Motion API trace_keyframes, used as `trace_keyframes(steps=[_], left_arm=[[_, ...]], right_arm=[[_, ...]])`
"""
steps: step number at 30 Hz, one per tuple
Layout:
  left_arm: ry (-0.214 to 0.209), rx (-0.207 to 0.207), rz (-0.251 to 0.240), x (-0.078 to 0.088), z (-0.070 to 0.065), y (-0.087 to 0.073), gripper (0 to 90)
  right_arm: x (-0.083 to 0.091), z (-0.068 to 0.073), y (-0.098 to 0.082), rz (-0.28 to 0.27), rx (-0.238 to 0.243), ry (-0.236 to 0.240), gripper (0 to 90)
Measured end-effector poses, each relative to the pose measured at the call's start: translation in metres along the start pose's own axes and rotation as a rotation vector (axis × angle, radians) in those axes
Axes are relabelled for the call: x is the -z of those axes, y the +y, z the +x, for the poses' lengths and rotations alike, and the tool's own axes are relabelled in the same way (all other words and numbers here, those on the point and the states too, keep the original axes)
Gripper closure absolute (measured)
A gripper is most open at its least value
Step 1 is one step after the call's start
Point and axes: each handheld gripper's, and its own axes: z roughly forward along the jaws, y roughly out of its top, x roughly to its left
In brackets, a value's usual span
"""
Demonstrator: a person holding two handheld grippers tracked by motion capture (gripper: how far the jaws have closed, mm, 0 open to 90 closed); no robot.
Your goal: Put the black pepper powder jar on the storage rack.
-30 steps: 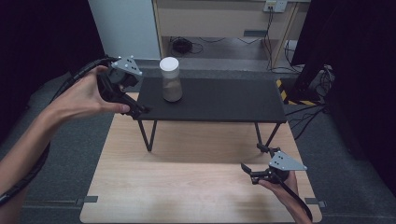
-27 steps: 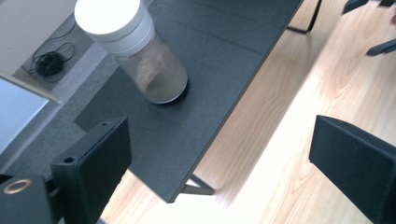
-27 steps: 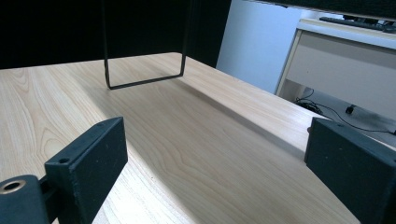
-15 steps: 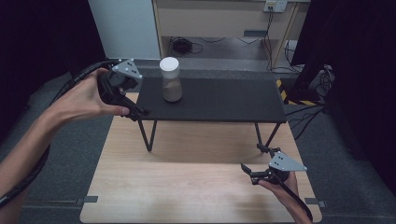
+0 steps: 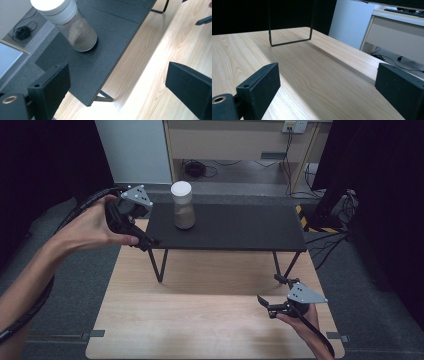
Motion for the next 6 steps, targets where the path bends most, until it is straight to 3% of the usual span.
trace_keyframes(steps=[6], left_arm=[[0.011, -0.010, -0.005, 0.0006, -0.0015, 0.0004, 5.2]], right_arm=[[-0.0003, -0.0005, 0.0000, 0.001, 0.001, 0.002, 5.9]])
